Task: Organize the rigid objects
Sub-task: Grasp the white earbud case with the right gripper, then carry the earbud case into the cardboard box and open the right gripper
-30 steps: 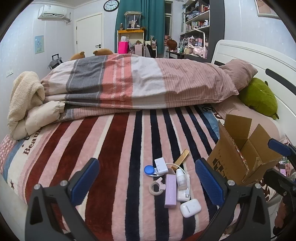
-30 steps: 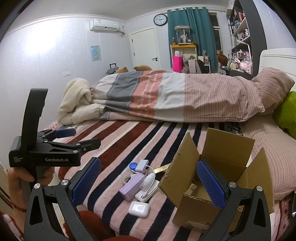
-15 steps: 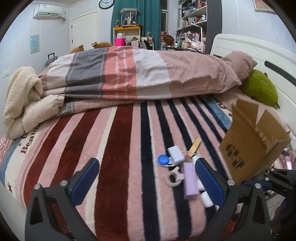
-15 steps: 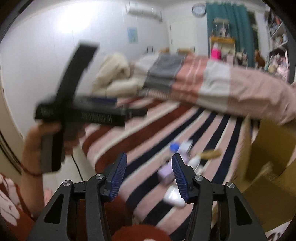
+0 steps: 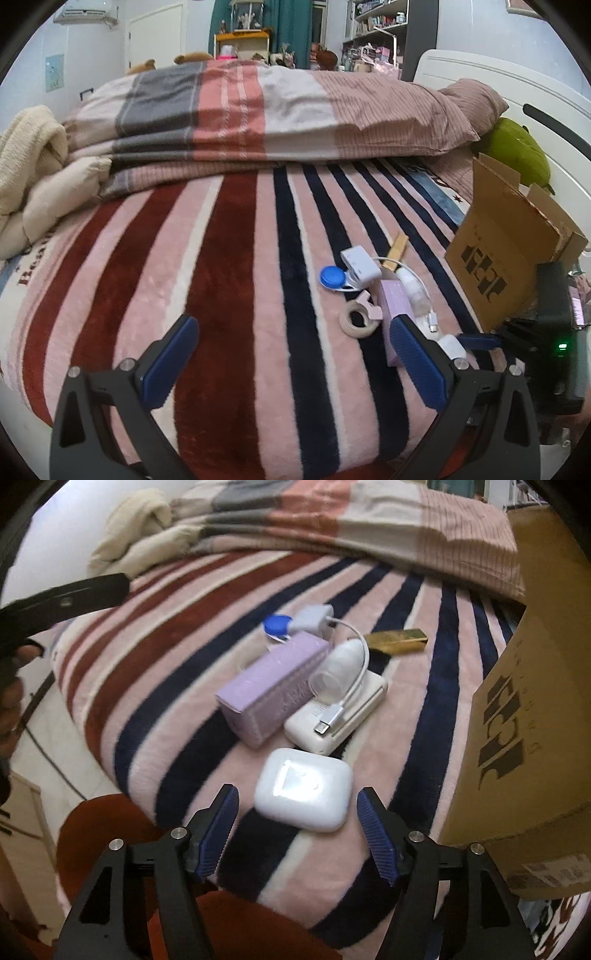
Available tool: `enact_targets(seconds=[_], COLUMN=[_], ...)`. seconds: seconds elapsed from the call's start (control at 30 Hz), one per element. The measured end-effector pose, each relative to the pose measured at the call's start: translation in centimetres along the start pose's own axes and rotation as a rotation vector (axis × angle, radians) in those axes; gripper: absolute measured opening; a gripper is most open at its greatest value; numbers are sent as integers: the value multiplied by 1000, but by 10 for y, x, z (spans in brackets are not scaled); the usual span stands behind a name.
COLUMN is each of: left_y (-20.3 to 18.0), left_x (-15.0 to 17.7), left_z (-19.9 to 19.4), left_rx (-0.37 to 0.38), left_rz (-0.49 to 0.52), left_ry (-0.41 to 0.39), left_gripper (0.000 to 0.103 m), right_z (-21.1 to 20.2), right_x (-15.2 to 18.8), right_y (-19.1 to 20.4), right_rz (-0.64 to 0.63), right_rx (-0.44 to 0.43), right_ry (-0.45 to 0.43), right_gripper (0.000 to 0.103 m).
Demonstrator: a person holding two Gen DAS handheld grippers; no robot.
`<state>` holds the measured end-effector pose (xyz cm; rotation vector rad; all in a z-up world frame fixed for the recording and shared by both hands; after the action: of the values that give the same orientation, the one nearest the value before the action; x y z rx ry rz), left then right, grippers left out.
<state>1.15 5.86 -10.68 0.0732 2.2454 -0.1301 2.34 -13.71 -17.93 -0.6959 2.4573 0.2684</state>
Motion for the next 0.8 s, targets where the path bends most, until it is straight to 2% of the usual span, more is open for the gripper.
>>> enact_targets(seconds=[0.03, 0.07, 0.17, 0.23, 0.43, 0.5, 0.53, 0.63, 0.67, 0.73, 0.8], left_y=[0, -3, -11, -21, -57, -67, -71, -86, -96, -110, -132], left_x=[0, 0, -1, -3, -27, -41, -51, -71, -81, -93, -108], left_z=[0, 0, 1, 0, -20, -26, -28, -32, -33, -30, -23], left_rx=[13, 38, 116, 217, 443, 508, 534, 570, 603, 655, 660], left_rz=[-2, 2, 28, 50, 127, 121, 115, 128, 137, 137, 165], left_ry=[2, 6, 25, 46, 73, 82, 90, 94, 98, 115, 126], left_gripper=[103, 103, 102, 102, 100, 90, 78, 58, 47, 34, 33], right_z=[3, 7, 5, -2, -46, -68, -78, -106, -111, -125, -136], right_x=[1, 1, -1, -1, -23, -36, -43, -61, -67, -73, -78], right_y=[1, 0, 4, 8, 26, 30, 33, 35, 35, 31, 18], right_rz=[-1, -4, -36, -66, -139, -146, -155, -199, -207, -212, -203], right_rx=[7, 14, 26, 13, -74, -139, -158, -155, -152, -148, -120], right_ry=[4, 9, -9, -38, -193, -262, -291, -366, -381, -407, -424], right_gripper=[63, 52, 52, 52, 52, 52, 52, 52, 52, 52, 52])
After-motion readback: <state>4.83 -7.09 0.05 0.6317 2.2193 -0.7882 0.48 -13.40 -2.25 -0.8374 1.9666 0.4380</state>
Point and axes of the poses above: each gripper's, at about its wrist camera, not at the fingertips, and z roughly the way its jaws point, y to its left, x to its underside, the point moved 2 cm from there along z, roughly the way its jaws point, and after that the axes turned 6 degrees about -y, right-handed, at the moved point
